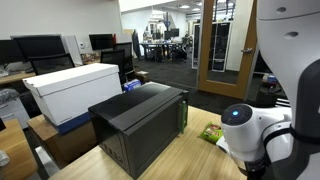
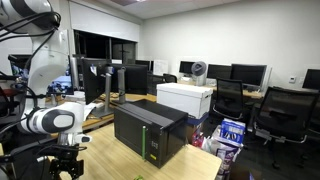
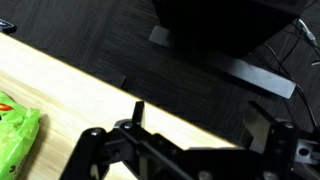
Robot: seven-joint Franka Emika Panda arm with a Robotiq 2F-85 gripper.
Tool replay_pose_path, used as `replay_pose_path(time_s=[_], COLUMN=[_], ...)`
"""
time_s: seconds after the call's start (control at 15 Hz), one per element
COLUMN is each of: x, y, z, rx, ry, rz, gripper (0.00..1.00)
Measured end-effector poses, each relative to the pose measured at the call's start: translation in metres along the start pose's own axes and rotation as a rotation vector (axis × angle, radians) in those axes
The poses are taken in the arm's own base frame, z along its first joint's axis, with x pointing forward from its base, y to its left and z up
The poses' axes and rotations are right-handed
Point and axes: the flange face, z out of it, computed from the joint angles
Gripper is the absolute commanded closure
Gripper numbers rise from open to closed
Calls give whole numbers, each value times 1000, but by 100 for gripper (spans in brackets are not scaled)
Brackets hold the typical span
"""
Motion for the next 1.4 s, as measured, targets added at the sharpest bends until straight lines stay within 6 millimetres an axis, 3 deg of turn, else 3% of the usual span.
replay_pose_path(time_s=[0.67,1.4], x=[11,27], y=[5,53], z=[-8,-78], rx=[-2,16], ry=[32,227], rz=[13,145], gripper=[0,0])
